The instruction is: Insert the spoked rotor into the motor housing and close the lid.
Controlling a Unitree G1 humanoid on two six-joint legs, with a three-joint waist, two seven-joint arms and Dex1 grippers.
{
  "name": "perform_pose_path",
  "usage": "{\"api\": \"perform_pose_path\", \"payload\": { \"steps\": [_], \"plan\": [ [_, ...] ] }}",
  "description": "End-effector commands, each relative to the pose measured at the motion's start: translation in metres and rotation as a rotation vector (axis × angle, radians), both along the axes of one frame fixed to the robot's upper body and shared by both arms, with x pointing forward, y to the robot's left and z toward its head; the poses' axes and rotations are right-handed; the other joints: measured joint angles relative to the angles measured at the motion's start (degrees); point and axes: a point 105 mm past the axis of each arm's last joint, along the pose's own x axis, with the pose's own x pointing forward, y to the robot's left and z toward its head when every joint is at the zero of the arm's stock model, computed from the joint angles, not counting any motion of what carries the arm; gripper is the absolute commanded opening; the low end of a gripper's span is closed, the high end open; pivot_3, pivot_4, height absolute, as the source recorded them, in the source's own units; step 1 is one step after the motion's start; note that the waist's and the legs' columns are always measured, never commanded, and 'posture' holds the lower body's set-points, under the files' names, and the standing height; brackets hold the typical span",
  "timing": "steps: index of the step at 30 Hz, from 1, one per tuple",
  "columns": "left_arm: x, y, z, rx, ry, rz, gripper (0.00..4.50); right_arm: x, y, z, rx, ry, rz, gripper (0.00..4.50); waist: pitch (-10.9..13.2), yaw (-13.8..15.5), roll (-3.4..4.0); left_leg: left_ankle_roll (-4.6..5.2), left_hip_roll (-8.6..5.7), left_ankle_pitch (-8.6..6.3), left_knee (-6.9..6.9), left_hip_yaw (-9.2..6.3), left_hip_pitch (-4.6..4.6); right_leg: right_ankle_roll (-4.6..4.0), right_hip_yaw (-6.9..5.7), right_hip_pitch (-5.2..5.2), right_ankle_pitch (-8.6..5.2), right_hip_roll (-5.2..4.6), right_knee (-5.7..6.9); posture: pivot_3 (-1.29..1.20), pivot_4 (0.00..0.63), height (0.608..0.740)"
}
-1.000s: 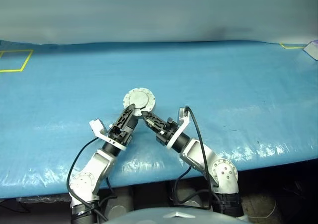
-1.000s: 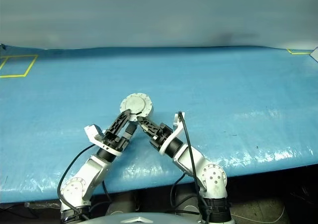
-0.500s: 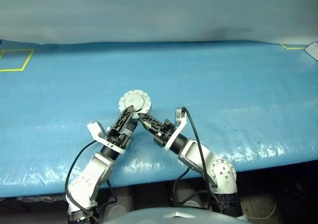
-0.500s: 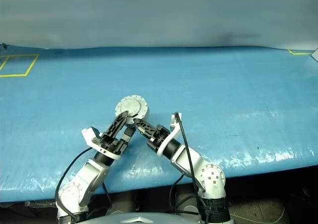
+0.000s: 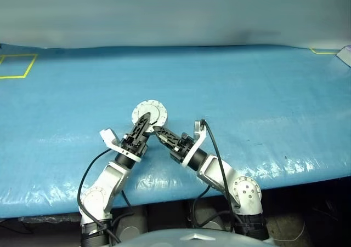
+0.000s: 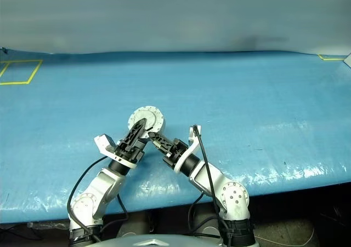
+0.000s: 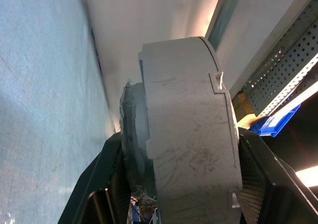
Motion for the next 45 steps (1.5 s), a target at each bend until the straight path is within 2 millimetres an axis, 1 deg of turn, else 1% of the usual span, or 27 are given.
{"api": "perform_pose_path", "payload": {
  "steps": [1, 2, 3, 5, 10, 13, 17, 19, 22, 26, 29, 33, 35, 36, 37, 39, 40, 42, 45],
  "plan": [
    [0.002, 0.001, 0.002, -0.011, 0.004, 0.038, 2.46, -0.010, 0.001, 0.031, 0.060, -0.159, 0.029, 1.20, 0.0, 0.0, 0.00, 0.00, 0.00, 0.00, 0.00, 0.00, 0.00, 0.00, 0.00, 0.00, 0.00, 0.00, 0.00, 0.00, 0.150, 0.740],
    [0.004, 0.002, 0.001, -0.003, 0.007, 0.046, 2.46, -0.010, 0.000, 0.030, 0.043, -0.170, 0.028, 1.93, 0.0, 0.0, 0.00, 0.00, 0.00, 0.00, 0.00, 0.00, 0.00, 0.00, 0.00, 0.00, 0.00, 0.00, 0.00, 0.00, 0.150, 0.740],
    [0.006, 0.004, 0.001, 0.010, 0.013, 0.056, 2.46, -0.012, -0.002, 0.028, 0.003, -0.197, 0.033, 2.18, 0.0, 0.1, 0.00, 0.00, 0.00, 0.00, 0.00, 0.00, 0.00, 0.00, 0.00, 0.01, 0.00, 0.00, 0.00, 0.00, 0.150, 0.740],
    [0.013, 0.009, 0.000, 0.038, 0.024, 0.086, 2.46, -0.018, -0.005, 0.020, -0.140, -0.273, 0.057, 2.86, 0.0, 0.1, 0.00, 0.00, -0.01, 0.00, 0.00, 0.00, 0.00, 0.00, 0.00, 0.00, 0.00, 0.00, 0.00, 0.00, 0.150, 0.740],
    [0.038, 0.033, -0.003, 0.147, 0.068, 0.203, 2.46, -0.021, -0.019, -0.004, -0.439, -0.417, 0.027, 4.50, 0.0, 0.3, -0.06, 0.00, -0.01, 0.00, 0.03, -0.04, 0.06, 0.00, -0.01, 0.03, 0.00, 0.05, 0.06, 0.00, 0.150, 0.740],
    [0.062, 0.051, -0.009, 0.262, 0.120, 0.274, 2.46, -0.017, -0.031, -0.014, -0.661, -0.579, -0.034, 4.50, 0.0, 0.8, -0.10, -0.01, -0.02, 0.01, 0.05, -0.04, 0.06, 0.01, 0.00, 0.05, 0.00, 0.06, 0.06, 0.00, 0.150, 0.740],
    [0.096, 0.068, -0.003, 0.398, 0.129, 0.333, 2.46, -0.011, -0.043, -0.019, -0.823, -0.736, -0.130, 4.50, 0.0, 1.3, -0.16, -0.03, -0.08, 0.02, 0.06, 0.00, 0.06, 0.08, 0.05, 0.08, 0.04, 0.05, 0.02, 0.00, 0.150, 0.740],
    [0.111, 0.073, -0.002, 0.450, 0.133, 0.349, 2.46, -0.006, -0.048, -0.021, -0.846, -0.742, -0.190, 4.50, 0.0, 1.5, -0.19, -0.03, -0.08, 0.02, 0.04, -0.01, 0.05, 0.10, 0.04, 0.07, 0.06, 0.06, 0.00, 0.00, 0.150, 0.740],
    [0.138, 0.078, 0.006, 0.525, 0.127, 0.379, 2.46, -0.002, -0.054, -0.028, -0.884, -0.731, -0.222, 4.50, 0.0, 1.8, -0.25, -0.03, -0.10, 0.02, 0.03, -0.04, 0.02, 0.16, 0.04, 0.07, 0.10, 0.06, -0.03, 0.00, 0.150, 0.740],
    [0.158, 0.080, 0.010, 0.575, 0.133, 0.411, 2.46, -0.002, -0.052, -0.033, -0.878, -0.718, -0.223, 4.50, 0.0, 1.9, -0.26, -0.03, -0.12, 0.02, 0.05, -0.03, -0.05, 0.32, 0.06, 0.14, 0.22, 0.03, -0.28, 0.00, 0.150, 0.740],
    [0.167, 0.081, 0.005, 0.614, 0.170, 0.427, 2.46, -0.002, -0.048, -0.036, -0.889, -0.723, -0.206, 4.50, 0.0, 1.9, -0.26, -0.03, -0.12, 0.02, 0.02, -0.03, -0.10, 0.54, 0.06, 0.13, 0.37, 0.03, -0.39, 0.00, 0.150, 0.740],
    [0.169, 0.081, -0.005, 0.645, 0.222, 0.417, 2.46, -0.002, -0.046, -0.036, -0.888, -0.722, -0.205, 4.50, 0.0, 2.0, -0.26, -0.03, -0.12, 0.03, 0.04, -0.06, -0.06, 0.53, 0.04, 0.18, 0.38, 0.03, -0.39, 0.00, 0.150, 0.740],
    [0.168, 0.081, -0.009, 0.650, 0.242, 0.407, 3.17, -0.001, -0.045, -0.037, -0.893, -0.722, -0.205, 4.50, 0.0, 1.9, -0.26, -0.04, -0.12, 0.04, 0.05, -0.05, 0.08, 0.48, 0.05, 0.34, 0.37, 0.03, -0.39, 0.00, 0.150, 0.740],
    [0.166, 0.082, -0.012, 0.656, 0.249, 0.402, 3.39, -0.001, -0.045, -0.037, -0.894, -0.720, -0.206, 4.50, 0.0, 1.8, -0.26, -0.04, -0.11, 0.04, 0.06, -0.05, 0.20, 0.47, 0.06, 0.46, 0.37, 0.02, -0.39, 0.00, 0.150, 0.740],
    [0.163, 0.083, -0.016, 0.673, 0.259, 0.387, 3.76, -0.001, -0.045, -0.037, -0.895, -0.720, -0.207, 4.50, 0.0, 1.8, -0.26, -0.04, -0.11, 0.04, 0.06, -0.04, 0.27, 0.47, 0.06, 0.53, 0.37, 0.02, -0.39, 0.00, 0.150, 0.740],
    [0.153, 0.090, -0.029, 0.718, 0.303, 0.359, 4.36, -0.001, -0.045, -0.037, -0.903, -0.722, -0.201, 4.50, 0.0, 1.5, -0.20, -0.04, -0.11, 0.04, 0.05, -0.04, 0.48, 0.46, 0.06, 0.74, 0.36, 0.02, -0.41, 0.00, 0.150, 0.740],
    [0.146, 0.095, -0.036, 0.737, 0.327, 0.348, 4.48, -0.001, -0.045, -0.037, -0.907, -0.724, -0.198, 4.50, -0.1, 1.1, -0.18, -0.04, -0.10, 0.03, 0.02, -0.03, 0.57, 0.45, 0.07, 0.82, 0.36, 0.02, -0.45, 0.00, 0.150, 0.740],
    [0.134, 0.102, -0.044, 0.771, 0.355, 0.324, 4.48, -0.001, -0.045, -0.037, -0.906, -0.721, -0.198, 4.50, -0.1, 0.4, -0.10, -0.04, -0.06, 0.02, -0.01, 0.01, 0.65, 0.45, 0.09, 0.86, 0.35, 0.01, -0.45, 0.00, 0.150, 0.740],
    [0.101, 0.112, -0.060, 0.819, 0.415, 0.246, 4.48, 0.000, -0.044, -0.036, -0.897, -0.722, -0.194, 4.50, -0.3, -0.4, 0.04, -0.04, -0.02, 0.02, -0.09, 0.05, 0.76, 0.43, 0.11, 0.89, 0.35, 0.01, -0.40, 0.00, 0.150, 0.740]
  ]
}}
